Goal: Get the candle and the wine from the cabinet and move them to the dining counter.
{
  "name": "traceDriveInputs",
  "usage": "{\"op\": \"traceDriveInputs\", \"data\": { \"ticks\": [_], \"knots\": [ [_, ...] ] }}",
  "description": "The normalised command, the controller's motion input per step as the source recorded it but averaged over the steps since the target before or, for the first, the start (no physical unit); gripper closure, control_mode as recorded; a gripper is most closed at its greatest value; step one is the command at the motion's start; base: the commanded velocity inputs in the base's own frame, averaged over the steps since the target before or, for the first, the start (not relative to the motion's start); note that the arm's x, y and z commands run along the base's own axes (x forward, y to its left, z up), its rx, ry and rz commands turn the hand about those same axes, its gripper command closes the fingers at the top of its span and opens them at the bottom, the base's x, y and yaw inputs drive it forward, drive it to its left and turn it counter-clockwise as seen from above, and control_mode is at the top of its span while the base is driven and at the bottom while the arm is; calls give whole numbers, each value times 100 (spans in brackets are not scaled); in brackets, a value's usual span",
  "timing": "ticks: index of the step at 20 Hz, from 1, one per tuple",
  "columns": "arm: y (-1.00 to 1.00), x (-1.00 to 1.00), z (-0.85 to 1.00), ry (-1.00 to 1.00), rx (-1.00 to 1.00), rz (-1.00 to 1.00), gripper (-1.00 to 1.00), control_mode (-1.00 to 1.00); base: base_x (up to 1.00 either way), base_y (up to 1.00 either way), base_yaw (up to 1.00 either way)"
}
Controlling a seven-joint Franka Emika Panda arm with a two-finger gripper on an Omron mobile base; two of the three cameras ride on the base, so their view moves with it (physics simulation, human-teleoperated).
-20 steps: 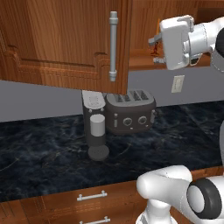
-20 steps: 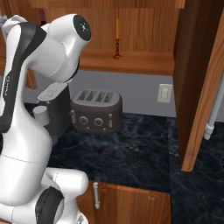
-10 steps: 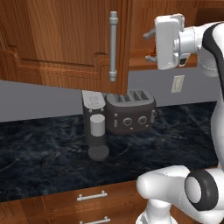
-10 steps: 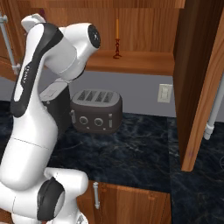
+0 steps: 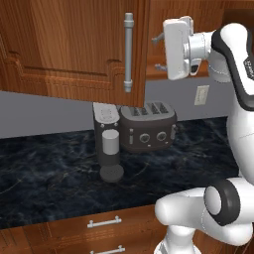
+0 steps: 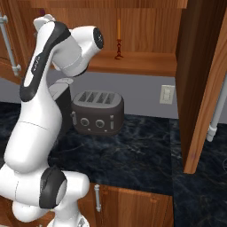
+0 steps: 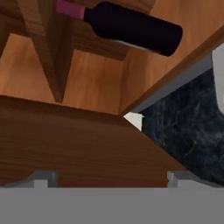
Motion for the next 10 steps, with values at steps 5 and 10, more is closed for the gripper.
{"op": "traceDriveInputs", "data": {
  "ticks": [5, 10],
  "knots": [
    [1, 32, 0, 14, 4, 0, -100, -100, 0, 0, 0],
    [26, 16, -7, 4, 0, 0, -100, -100, 0, 0, 0]
  ]
}}
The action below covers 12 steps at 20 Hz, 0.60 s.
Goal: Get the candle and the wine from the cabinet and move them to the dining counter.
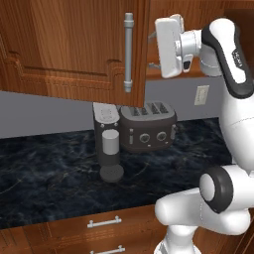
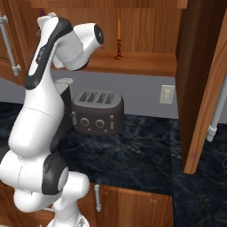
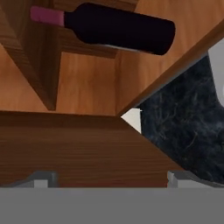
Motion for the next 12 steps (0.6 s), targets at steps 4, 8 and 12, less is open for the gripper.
{"op": "traceDriveInputs", "data": {
  "ticks": [4, 8, 12],
  "knots": [
    [41, 6, -16, -1, 0, 0, -100, -100, 0, 0, 0],
    [33, 7, -5, -1, 0, 0, -100, -100, 0, 0, 0],
    [33, -7, -10, -1, 8, 1, -100, -100, 0, 0, 0]
  ]
}}
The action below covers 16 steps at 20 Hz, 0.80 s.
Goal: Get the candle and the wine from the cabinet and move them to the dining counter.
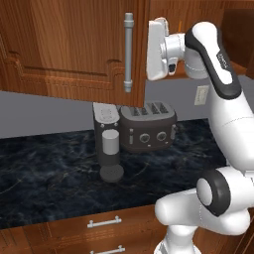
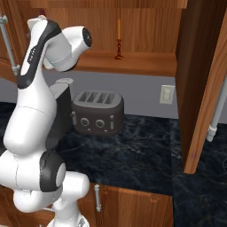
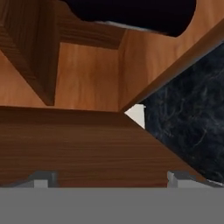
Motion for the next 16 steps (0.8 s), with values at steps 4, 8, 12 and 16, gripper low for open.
{"op": "traceDriveInputs", "data": {
  "ticks": [4, 8, 12, 16],
  "knots": [
    [32, -20, -2, 0, 13, 4, -100, -100, 0, 0, 0],
    [22, -46, 0, 0, 13, 12, -100, -100, 0, 0, 0],
    [19, -57, 0, -1, 10, 17, -100, -100, 0, 0, 0],
    [24, -65, 0, 0, 7, 17, -100, -100, 0, 0, 0]
  ]
}}
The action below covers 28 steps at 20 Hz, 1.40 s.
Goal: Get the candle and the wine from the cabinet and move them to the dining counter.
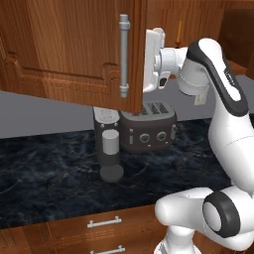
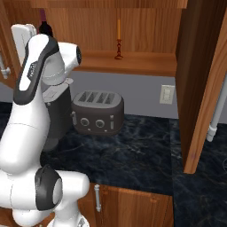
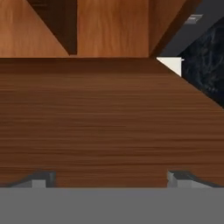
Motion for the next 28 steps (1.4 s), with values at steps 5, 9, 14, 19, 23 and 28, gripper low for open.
{"op": "traceDriveInputs", "data": {
  "ticks": [5, 9, 14, 19, 23, 28],
  "knots": [
    [40, -64, -2, 0, 0, 12, -100, -100, 0, 0, 0],
    [54, -53, -1, 0, -2, 2, -100, -100, 0, 0, 0],
    [62, -46, 0, 0, -14, 0, -100, -100, 0, 0, 0],
    [75, -44, -2, -6, -15, 0, -100, -100, 0, 0, 0],
    [79, -32, -4, -3, -11, 0, -100, -100, 0, 0, 0],
    [79, -18, -2, 0, 0, 0, -100, -100, 0, 0, 0]
  ]
}}
